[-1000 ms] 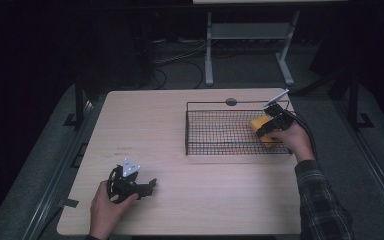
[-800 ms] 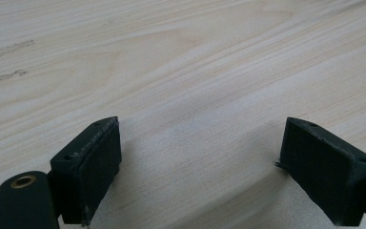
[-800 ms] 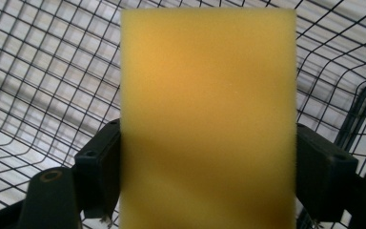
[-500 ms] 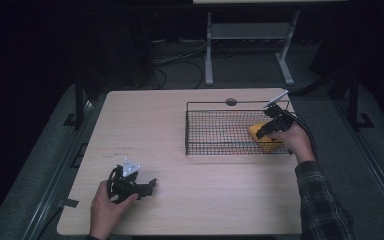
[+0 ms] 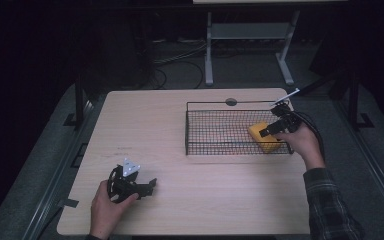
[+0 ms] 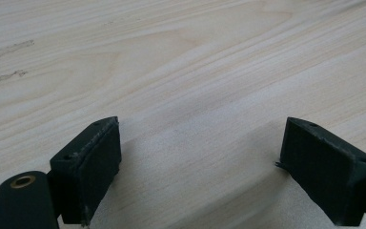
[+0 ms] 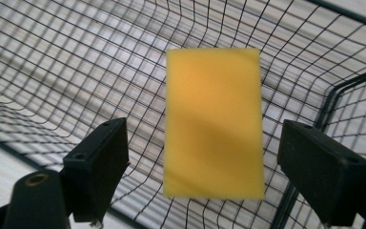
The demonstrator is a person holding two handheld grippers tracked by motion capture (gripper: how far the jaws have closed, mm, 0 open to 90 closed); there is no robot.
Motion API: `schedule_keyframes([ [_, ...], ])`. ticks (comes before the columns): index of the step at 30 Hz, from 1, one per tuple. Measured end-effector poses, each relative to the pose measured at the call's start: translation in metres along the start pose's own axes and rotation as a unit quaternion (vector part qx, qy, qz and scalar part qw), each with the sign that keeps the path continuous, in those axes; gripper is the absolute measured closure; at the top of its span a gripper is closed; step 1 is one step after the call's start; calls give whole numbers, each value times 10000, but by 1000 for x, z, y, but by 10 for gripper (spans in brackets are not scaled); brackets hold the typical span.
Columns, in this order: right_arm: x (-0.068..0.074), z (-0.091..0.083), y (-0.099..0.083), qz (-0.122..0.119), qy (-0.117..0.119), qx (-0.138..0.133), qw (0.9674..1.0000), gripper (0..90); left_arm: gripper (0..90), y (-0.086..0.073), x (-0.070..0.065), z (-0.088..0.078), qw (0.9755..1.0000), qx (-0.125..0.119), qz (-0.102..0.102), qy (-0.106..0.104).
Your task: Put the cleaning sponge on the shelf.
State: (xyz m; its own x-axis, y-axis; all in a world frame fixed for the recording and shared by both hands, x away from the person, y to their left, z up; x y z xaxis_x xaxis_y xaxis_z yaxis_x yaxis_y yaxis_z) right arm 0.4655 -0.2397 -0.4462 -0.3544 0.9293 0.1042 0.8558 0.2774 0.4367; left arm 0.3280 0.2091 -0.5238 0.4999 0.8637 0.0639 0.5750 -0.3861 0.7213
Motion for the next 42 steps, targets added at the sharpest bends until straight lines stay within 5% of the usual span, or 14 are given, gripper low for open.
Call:
schedule_keyframes([
  [21,25,-45,-59,-406,133,-744,9963,161,130,0,0,0,10000,0,3,1],
  [42,36,-28,-133,-517,204,-779,9954,161,130,0,0,0,10000,-13,4,2],
])
Point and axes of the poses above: each handheld gripper's, and its own axes: z roughly forward along the jaws, y roughly out of its top, x roughly to its left, the point moved 7 cm from there along z, roughly forward along the jaws, and after that the axes turned 4 degrees about z, right-handed, at the moved point
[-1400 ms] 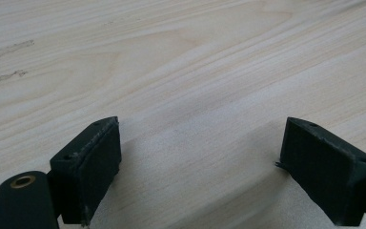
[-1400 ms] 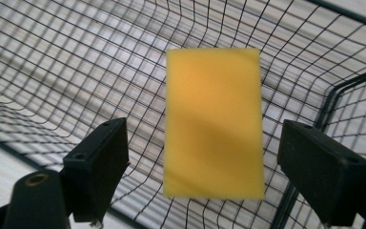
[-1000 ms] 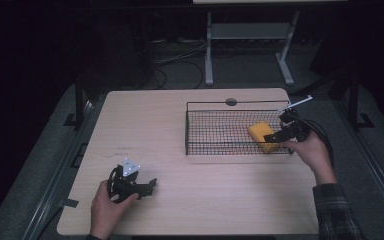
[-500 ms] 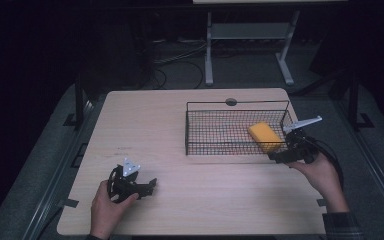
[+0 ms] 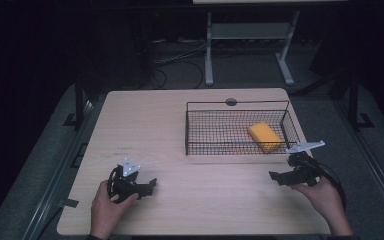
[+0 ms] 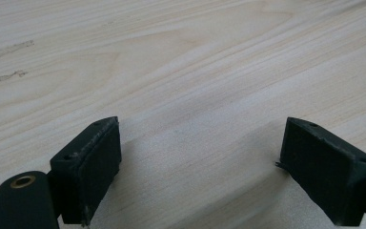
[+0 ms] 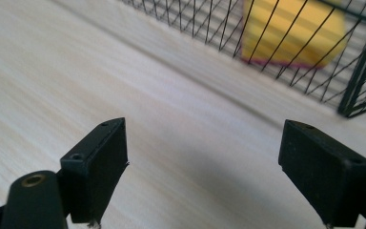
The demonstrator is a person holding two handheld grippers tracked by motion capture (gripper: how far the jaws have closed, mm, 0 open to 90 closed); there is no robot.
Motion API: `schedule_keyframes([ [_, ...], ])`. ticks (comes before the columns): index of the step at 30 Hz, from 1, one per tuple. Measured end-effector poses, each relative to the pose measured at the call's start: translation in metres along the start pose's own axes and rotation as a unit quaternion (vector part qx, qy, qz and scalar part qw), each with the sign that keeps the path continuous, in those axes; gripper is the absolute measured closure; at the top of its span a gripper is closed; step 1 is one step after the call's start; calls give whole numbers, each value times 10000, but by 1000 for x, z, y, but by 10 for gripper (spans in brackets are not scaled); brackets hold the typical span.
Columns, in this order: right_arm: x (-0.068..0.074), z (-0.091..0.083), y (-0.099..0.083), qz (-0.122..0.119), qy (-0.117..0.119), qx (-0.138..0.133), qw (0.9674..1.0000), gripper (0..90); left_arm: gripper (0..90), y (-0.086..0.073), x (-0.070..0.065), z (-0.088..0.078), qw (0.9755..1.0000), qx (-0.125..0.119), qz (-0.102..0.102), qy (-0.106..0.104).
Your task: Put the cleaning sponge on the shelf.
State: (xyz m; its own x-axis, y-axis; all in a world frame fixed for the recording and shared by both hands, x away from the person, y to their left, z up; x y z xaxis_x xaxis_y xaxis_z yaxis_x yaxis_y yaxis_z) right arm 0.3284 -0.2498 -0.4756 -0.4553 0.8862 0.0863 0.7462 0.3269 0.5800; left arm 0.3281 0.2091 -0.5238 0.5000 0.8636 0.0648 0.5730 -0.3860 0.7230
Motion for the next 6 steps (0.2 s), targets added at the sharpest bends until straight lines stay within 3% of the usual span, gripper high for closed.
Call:
schedule_keyframes([
  [6,-1,7,-17,103,10,16,9999,151,130,0,0,0,10000,16,16,-2],
])
Point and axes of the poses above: each handheld gripper's, and its own axes: z roughly forward along the jaws, y roughly out of its top, x roughly to its left, the point moved 7 cm from there along z, roughly forward along the jaws, and after that the axes turned 4 degrees about z, right-handed, at the moved point
